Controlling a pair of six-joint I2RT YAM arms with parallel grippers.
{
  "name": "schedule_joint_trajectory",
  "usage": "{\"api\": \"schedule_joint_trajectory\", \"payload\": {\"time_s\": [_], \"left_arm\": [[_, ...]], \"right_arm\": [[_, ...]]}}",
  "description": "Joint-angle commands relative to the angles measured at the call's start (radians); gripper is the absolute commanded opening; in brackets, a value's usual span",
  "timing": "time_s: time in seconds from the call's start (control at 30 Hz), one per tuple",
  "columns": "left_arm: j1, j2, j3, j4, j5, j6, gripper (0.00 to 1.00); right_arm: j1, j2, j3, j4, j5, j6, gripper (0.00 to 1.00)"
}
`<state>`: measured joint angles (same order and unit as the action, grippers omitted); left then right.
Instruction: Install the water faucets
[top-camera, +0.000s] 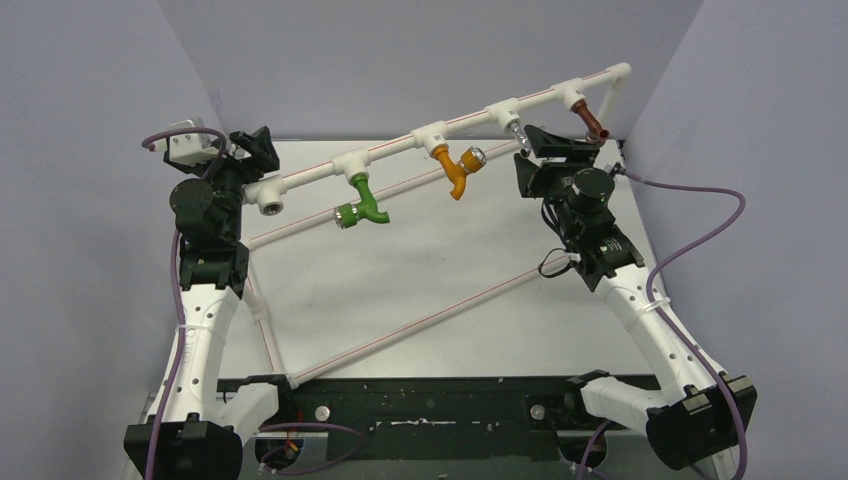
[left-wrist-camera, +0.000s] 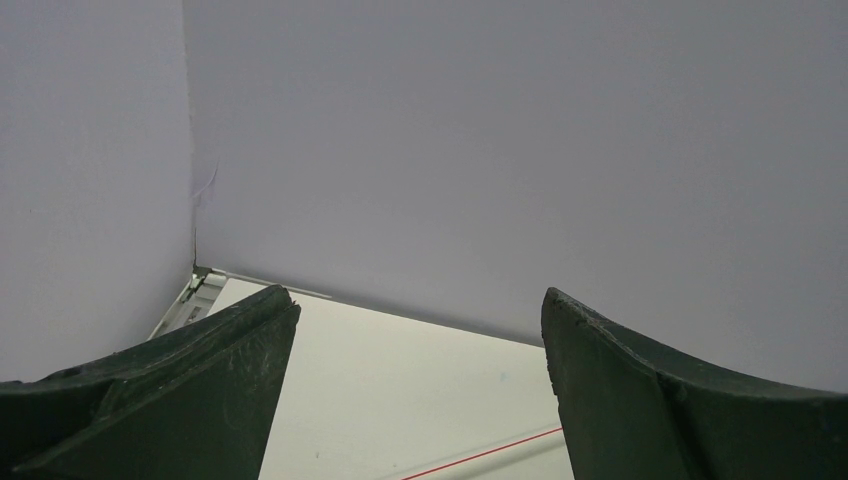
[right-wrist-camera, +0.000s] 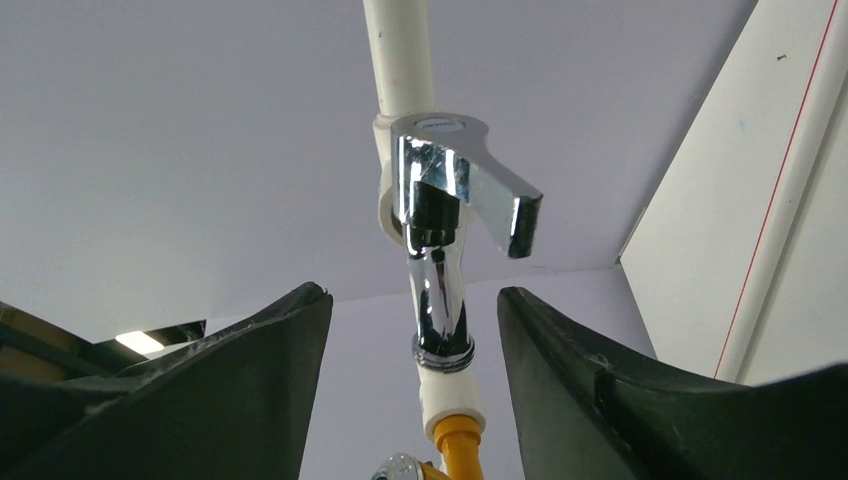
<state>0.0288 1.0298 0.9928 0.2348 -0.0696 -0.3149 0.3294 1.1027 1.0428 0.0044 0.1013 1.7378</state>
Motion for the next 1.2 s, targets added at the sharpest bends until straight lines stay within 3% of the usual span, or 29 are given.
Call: {"api": "schedule_joint_trajectory", "payload": {"time_s": [0.0, 0.4, 0.7, 1.17], "left_arm": [[0.01, 0.047, -0.089, -0.292, 0.046, 0.005, 0.9], [0.01, 0.047, -0.089, -0.293, 0.042, 0.006, 0.9], [0.01, 0.049, -0.088, -0.295, 0.046, 0.007, 0.9], [0.012, 0.047, -0.09, -0.292, 0.053, 0.005, 0.9]], "right_arm": [[0.009, -0.079, -0.001, 0.021, 0.014, -0.157, 0.68], [-0.019, -0.203, 0.01, -0.13, 0.002, -0.661, 0.73], [-0.019, -0.259, -0.009, 0.039, -0.163, -1.252, 0.73], [-0.014, -0.257, -0.098, 0.213, -0.275, -1.988, 0.79]]}}
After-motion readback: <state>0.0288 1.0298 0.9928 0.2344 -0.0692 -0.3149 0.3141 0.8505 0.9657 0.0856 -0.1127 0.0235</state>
